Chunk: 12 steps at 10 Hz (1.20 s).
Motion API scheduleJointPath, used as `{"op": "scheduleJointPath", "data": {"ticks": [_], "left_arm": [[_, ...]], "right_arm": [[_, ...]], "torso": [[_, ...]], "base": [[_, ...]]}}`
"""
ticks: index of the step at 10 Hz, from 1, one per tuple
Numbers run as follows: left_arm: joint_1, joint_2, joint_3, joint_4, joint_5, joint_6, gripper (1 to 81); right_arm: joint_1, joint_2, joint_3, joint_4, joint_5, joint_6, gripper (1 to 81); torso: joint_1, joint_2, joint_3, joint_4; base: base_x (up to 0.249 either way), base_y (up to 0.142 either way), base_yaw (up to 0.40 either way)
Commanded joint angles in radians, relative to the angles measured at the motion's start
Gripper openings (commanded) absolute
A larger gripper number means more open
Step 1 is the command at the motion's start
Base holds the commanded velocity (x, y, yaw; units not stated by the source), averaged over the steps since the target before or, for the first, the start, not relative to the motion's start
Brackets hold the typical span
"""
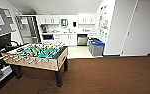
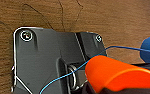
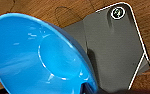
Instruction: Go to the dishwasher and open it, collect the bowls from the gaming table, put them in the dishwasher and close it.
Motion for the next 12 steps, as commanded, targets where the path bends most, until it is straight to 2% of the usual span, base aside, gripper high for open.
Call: {"op": "scheduleJointPath", "data": {"ticks": [1,3,12], "left_arm": [[-0.036,-0.025,0.010,0.013,0.017,0.001,1.0],[-0.036,-0.025,0.008,0.013,0.017,0.001,1.0],[-0.036,-0.025,0.008,0.014,0.017,0.001,1.0]], "right_arm": [[0.039,-0.017,0.010,-0.018,-0.029,-0.002,1.0],[0.040,-0.016,0.012,-0.018,-0.029,-0.004,1.0],[0.039,-0.016,0.009,-0.018,-0.029,-0.004,1.0]], "torso": [[0.000,0.000,0.000,0.000],[0.000,0.000,0.000,0.000],[0.000,0.000,0.000,0.000]], "base": [[0.123,0.000,0.000],[0.123,0.000,0.000],[0.123,-0.057,0.000]]}}
